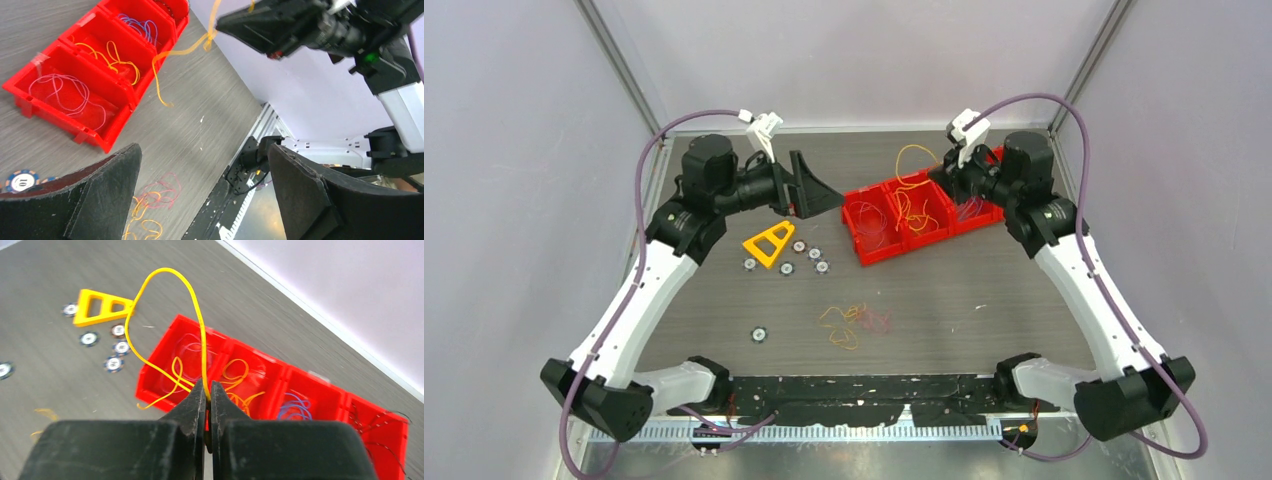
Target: Untangle the cables
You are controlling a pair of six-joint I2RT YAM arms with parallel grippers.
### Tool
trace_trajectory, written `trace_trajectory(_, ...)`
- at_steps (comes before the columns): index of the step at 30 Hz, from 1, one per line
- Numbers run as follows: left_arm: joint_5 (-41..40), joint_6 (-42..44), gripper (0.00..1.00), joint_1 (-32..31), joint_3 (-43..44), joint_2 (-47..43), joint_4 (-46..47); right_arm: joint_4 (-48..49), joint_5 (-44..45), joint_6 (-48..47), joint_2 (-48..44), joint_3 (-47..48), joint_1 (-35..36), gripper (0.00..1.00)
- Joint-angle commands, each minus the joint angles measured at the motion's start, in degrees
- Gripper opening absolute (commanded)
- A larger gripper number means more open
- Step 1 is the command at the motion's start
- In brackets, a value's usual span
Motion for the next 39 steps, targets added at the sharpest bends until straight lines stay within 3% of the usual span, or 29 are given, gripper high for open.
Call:
trace_trajectory(1,-3.3,5.1,1.00,0.5,-1.2,-4.9,-1.2,8.9,7.2,-1.0,4.5,1.2,-2.3,0.05)
trace_trajectory(9,-6.5,8.8,1.00,0.8,-2.6,-6.9,-3.1,20.3,18.1,-6.3,17.6,0.0,-3.0,0.06)
trace_trajectory(15,-7.2,10.9,1.00,1.1,-3.3,-7.0,-5.4,24.1,20.0,-11.8,29.0,-1.2,-3.1,0.06)
trace_trajectory(21,-6.3,10.8,0.99,2.6,-5.0,-6.7,-6.7,10.4,15.9,-12.6,39.1,3.9,-3.0,0.05)
trace_trajectory(30,-5.1,9.2,1.00,3.1,-6.7,-7.7,-6.3,-1.6,19.1,-11.2,49.1,12.1,-2.4,0.05)
trace_trajectory(31,-5.2,9.3,1.00,3.1,-6.8,-7.8,-6.2,-2.8,19.2,-11.4,49.3,12.5,-2.2,0.08)
trace_trajectory(33,-5.3,9.6,1.00,3.2,-7.1,-8.0,-6.2,-4.2,18.6,-11.1,49.0,13.5,-2.1,0.28)
trace_trajectory(34,-5.4,10.0,1.00,3.3,-7.1,-8.3,-6.3,-4.3,18.0,-10.6,47.8,13.4,-2.1,0.44)
trace_trajectory(36,-5.6,11.3,0.99,3.5,-7.0,-8.5,-7.0,-4.4,16.9,-9.8,44.8,13.1,-2.0,0.60)
trace_trajectory(39,-7.1,16.4,1.00,3.9,-6.7,-8.5,-9.8,-7.9,15.0,-9.4,40.0,13.9,-2.1,0.69)
